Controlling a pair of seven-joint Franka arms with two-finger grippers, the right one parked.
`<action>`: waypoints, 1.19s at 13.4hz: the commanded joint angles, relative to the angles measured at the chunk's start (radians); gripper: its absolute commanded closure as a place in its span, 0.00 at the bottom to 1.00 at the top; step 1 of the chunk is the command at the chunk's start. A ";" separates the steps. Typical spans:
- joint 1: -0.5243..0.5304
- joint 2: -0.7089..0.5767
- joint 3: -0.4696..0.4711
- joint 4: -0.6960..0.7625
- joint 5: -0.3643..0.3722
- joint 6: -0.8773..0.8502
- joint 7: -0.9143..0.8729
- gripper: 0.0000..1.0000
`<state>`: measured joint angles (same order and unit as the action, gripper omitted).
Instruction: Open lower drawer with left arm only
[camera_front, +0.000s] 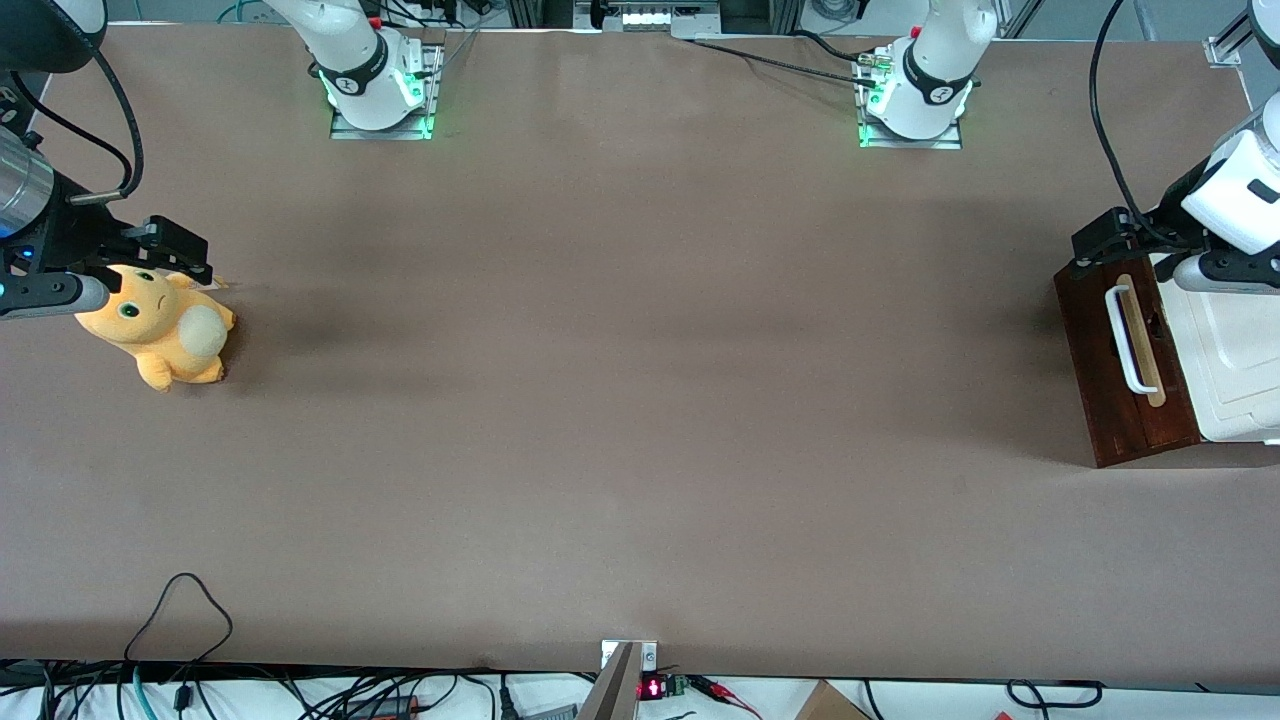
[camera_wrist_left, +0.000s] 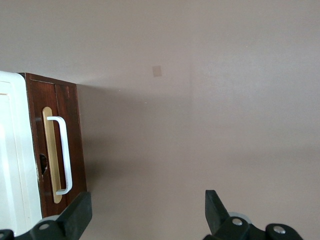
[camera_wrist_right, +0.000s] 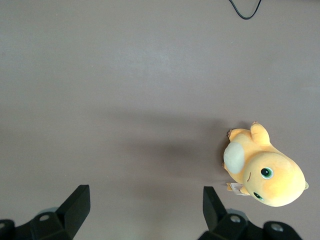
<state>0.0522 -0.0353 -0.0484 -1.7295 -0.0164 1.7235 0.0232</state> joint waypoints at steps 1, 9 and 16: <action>0.009 -0.005 0.001 0.018 -0.028 -0.036 0.030 0.00; 0.009 -0.003 0.001 0.038 -0.028 -0.059 0.037 0.00; 0.009 -0.001 0.001 0.033 -0.024 -0.090 0.043 0.00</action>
<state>0.0523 -0.0353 -0.0484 -1.7065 -0.0165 1.6535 0.0285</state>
